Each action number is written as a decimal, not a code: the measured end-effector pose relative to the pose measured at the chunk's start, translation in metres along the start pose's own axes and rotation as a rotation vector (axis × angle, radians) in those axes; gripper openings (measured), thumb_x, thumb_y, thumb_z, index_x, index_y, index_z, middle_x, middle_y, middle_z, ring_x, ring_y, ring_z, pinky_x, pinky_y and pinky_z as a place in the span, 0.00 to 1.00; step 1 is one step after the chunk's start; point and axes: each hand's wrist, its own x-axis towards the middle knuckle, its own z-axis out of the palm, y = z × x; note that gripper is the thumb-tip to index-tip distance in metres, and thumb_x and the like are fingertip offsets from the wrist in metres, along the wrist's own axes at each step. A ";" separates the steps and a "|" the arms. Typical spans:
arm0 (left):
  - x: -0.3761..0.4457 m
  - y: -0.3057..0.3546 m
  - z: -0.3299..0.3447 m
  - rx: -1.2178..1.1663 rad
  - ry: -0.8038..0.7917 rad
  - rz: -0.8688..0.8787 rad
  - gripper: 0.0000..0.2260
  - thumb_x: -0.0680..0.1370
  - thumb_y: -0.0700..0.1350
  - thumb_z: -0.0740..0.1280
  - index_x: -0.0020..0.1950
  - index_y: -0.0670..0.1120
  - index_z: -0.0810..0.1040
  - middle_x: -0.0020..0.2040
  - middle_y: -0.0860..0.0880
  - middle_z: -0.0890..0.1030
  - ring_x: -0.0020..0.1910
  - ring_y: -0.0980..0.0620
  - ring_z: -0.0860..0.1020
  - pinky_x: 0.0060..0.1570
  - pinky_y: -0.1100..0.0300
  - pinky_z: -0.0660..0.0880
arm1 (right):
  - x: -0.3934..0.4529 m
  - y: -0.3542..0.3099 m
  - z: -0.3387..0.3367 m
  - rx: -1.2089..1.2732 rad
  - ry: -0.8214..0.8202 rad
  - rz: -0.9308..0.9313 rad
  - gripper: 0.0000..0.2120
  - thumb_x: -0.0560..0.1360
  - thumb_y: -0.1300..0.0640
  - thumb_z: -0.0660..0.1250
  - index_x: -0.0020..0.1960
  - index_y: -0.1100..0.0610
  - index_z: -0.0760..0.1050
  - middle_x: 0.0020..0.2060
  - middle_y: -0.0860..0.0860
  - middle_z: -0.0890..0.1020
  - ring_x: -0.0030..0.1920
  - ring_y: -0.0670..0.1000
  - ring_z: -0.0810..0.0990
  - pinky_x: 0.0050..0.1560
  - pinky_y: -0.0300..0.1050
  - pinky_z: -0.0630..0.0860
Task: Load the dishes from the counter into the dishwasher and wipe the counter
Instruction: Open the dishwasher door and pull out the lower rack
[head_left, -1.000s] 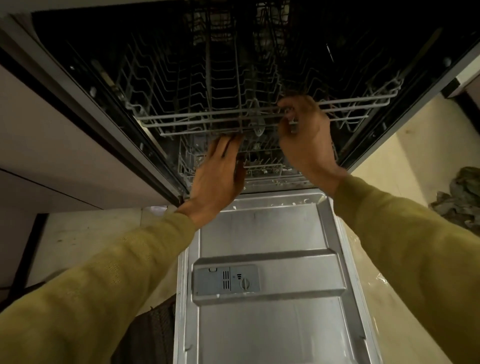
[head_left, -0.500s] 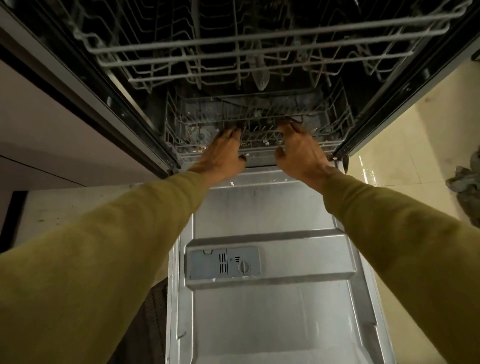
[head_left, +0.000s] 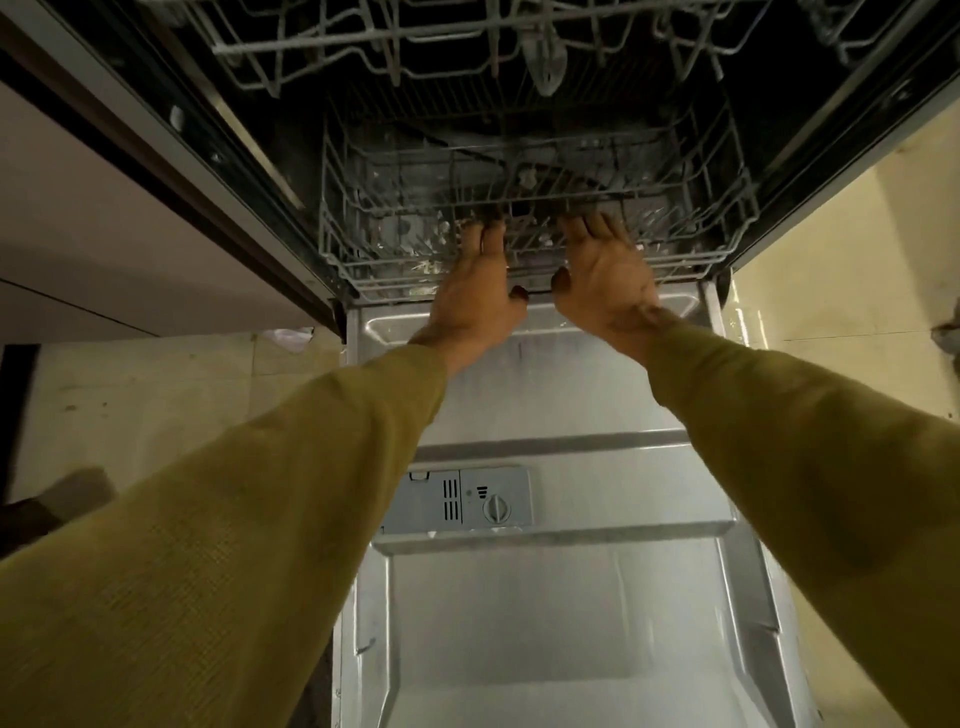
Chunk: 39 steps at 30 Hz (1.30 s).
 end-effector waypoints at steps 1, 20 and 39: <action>-0.008 -0.001 0.003 -0.005 0.020 0.013 0.34 0.77 0.43 0.70 0.79 0.42 0.57 0.77 0.43 0.59 0.71 0.40 0.69 0.70 0.49 0.70 | -0.009 -0.002 0.000 0.016 0.012 0.000 0.33 0.76 0.57 0.64 0.78 0.57 0.56 0.75 0.55 0.64 0.76 0.57 0.59 0.77 0.52 0.58; -0.197 0.003 0.052 -0.259 0.215 -0.040 0.12 0.82 0.46 0.62 0.56 0.42 0.83 0.50 0.48 0.81 0.46 0.52 0.81 0.48 0.56 0.79 | -0.219 -0.008 0.034 0.196 0.100 0.018 0.20 0.75 0.56 0.69 0.64 0.64 0.75 0.57 0.58 0.79 0.61 0.59 0.76 0.55 0.53 0.80; -0.390 0.031 0.084 -0.243 -0.006 -0.292 0.18 0.81 0.58 0.56 0.53 0.51 0.82 0.49 0.57 0.81 0.47 0.61 0.79 0.48 0.66 0.76 | -0.415 -0.023 0.039 0.265 -0.058 0.090 0.19 0.79 0.45 0.57 0.56 0.56 0.80 0.52 0.47 0.81 0.55 0.49 0.79 0.69 0.50 0.68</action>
